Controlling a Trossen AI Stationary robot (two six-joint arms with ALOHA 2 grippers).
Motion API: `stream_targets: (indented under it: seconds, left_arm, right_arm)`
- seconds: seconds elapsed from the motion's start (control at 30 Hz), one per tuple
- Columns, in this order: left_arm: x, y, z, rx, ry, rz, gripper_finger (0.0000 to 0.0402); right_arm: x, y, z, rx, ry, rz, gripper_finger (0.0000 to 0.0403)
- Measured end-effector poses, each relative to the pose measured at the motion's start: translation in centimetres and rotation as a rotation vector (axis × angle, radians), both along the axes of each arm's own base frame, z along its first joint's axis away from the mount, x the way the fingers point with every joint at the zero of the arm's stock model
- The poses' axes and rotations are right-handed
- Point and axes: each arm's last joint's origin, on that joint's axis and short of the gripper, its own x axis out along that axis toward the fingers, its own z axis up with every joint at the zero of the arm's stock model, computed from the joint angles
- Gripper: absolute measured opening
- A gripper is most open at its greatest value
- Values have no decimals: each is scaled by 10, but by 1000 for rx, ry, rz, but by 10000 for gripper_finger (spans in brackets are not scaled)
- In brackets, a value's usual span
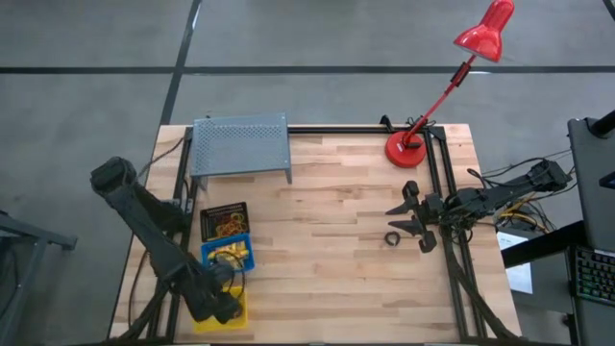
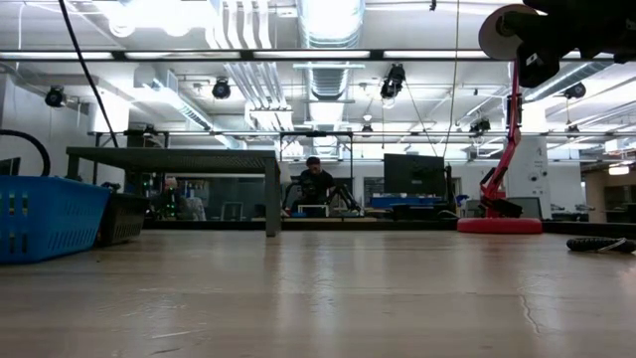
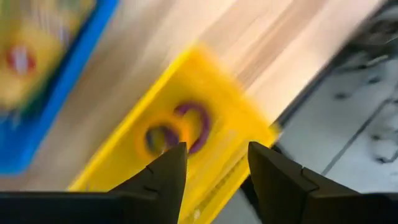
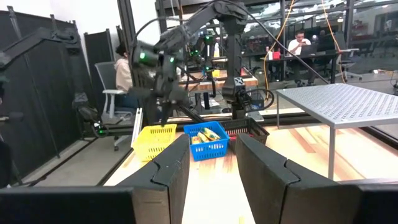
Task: Pick & Place Office Desk Supplies
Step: Put the black key chain in the yellow bin
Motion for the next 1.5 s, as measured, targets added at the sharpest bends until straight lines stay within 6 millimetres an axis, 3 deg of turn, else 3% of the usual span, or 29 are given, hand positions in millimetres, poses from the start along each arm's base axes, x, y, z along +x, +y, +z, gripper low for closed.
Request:
stream_targets:
  seconds: [0.17, 0.33, 0.43, 0.63, 0.8, 0.93, 1.5]
  left_arm:
    - [-2, 18, 32, 140, -324, -41, 177]
    - [6, 37, 71, 281, -673, -327, 177]
    - [12, 53, 91, 374, -839, -390, 177]
    - [35, 88, 107, 542, -1055, -483, 178]
    - [55, 123, 115, 507, -1138, -496, 176]
    - [60, 141, 117, 528, -1164, -518, 174]
    - [60, 150, 119, 590, -1148, -454, 174]
  right_arm:
    - [0, 0, 0, 0, 0, 0, 125]
    - [0, 0, -1, -3, 7, 0, 125]
    - [0, 0, -1, -4, 10, 0, 125]
    - [0, 0, -1, -4, 11, 0, 125]
    - [0, 0, -1, -5, 14, 0, 125]
    - [0, 0, -1, -5, 14, 0, 125]
    - [0, 0, -1, -5, 14, 0, 125]
